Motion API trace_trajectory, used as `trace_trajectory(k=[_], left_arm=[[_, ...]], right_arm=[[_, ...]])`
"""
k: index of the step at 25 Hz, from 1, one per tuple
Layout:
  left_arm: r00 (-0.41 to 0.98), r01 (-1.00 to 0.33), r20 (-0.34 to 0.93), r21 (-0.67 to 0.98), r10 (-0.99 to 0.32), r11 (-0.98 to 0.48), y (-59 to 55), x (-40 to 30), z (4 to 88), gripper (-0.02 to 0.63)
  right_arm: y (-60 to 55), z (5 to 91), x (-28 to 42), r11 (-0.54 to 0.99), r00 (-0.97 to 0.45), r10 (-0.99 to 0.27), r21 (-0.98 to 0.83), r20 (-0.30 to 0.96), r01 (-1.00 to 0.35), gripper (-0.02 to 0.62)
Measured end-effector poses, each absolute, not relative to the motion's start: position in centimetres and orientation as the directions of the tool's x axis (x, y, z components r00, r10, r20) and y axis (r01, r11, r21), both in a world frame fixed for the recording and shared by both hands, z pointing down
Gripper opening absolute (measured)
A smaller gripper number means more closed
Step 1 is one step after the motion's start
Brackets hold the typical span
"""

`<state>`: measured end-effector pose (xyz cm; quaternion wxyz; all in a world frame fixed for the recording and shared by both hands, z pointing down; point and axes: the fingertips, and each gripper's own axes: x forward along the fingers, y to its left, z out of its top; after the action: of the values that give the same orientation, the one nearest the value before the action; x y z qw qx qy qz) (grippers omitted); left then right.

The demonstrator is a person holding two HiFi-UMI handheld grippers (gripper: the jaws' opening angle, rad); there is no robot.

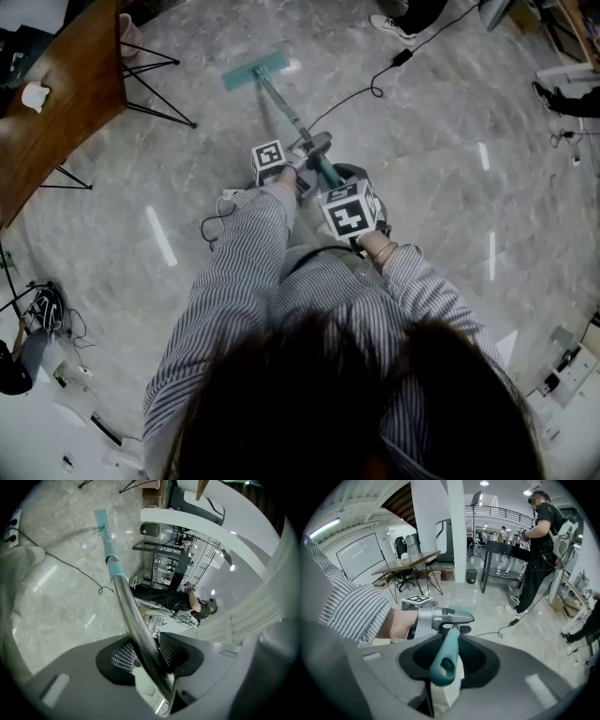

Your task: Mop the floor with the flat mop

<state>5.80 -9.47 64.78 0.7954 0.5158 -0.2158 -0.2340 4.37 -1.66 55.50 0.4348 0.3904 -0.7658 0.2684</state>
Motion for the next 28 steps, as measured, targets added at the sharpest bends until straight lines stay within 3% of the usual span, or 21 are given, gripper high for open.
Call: trace_trajectory(k=[4, 16, 28], left_arm=[[0.775, 0.207, 0.069, 0.912, -0.629, 0.355, -3.4, 9.2, 63.2, 0.135], [0.823, 0.122, 0.12, 0.917, -0.556, 0.379, 9.9, 15.0, 62.9, 0.135], [0.829, 0.098, 0.143, 0.915, -0.541, 0.391, 10.6, 14.1, 62.9, 0.135]], right_arm=[[4.6, 54.9, 7.6, 0.558, -0.332, -0.363, -0.083, 0.871, -0.826, 0.114], [17.3, 53.6, 13.2, 0.545, -0.34, -0.336, -0.113, 0.879, -0.831, 0.115], [17.9, 53.5, 12.2, 0.532, -0.341, -0.325, -0.128, 0.882, -0.837, 0.117]])
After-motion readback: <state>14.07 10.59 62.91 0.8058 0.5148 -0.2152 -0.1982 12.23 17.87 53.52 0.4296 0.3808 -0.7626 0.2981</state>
